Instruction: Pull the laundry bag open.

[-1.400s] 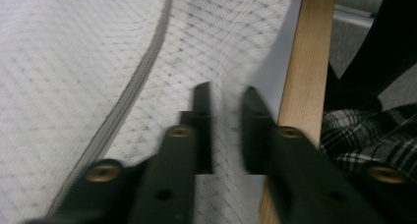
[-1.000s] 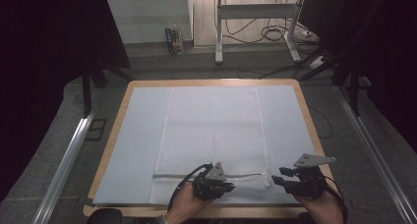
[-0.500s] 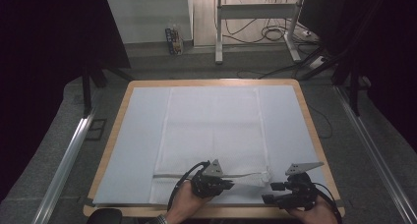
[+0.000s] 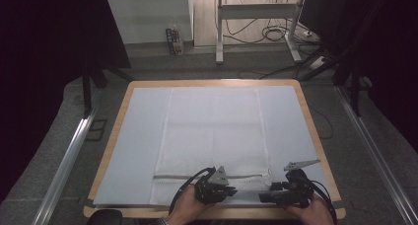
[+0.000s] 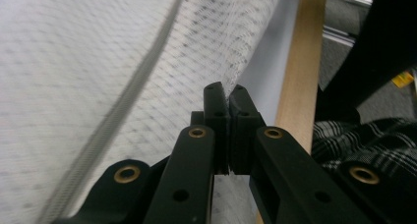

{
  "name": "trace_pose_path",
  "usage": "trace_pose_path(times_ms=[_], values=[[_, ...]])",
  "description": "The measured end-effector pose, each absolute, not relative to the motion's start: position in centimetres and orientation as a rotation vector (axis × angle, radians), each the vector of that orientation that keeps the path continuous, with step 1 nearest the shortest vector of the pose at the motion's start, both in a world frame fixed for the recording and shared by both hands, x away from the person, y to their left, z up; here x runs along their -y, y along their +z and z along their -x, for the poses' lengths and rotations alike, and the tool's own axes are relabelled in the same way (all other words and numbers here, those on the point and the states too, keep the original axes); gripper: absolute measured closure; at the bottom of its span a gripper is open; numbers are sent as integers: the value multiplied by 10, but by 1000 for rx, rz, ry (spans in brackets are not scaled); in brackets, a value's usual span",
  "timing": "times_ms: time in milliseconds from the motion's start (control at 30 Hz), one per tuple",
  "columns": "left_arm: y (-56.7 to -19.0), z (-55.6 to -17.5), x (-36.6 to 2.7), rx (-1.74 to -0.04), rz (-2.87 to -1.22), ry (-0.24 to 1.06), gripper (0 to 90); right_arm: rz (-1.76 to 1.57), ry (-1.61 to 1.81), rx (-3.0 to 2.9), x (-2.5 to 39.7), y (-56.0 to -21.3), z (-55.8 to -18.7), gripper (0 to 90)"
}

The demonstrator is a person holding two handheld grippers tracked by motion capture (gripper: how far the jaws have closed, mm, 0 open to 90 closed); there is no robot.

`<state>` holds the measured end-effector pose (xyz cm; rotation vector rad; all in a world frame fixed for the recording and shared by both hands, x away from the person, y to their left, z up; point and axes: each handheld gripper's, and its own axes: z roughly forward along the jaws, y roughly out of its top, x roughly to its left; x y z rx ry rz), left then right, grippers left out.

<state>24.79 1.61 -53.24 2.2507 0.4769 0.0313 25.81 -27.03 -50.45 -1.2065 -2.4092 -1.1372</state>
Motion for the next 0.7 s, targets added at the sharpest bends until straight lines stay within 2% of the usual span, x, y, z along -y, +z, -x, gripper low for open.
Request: trace_pose_path(times_ms=[233, 433, 567, 700], values=[[-534, -239, -8, -397, -2315, 133, 878, 1275, -1150, 2354, 271, -504, -264, 178], [-534, -235, -5, -376, -2319, 170, 875, 1348, -1084, 2364, 265, -505, -275, 188], [-535, -235, -6, -371, -2316, 166, 876, 1400, -1091, 2323, 265, -505, -281, 256], [-535, -235, -6, -371, -2310, 156, 874, 1428, -1075, 2337, 271, -505, -284, 486]])
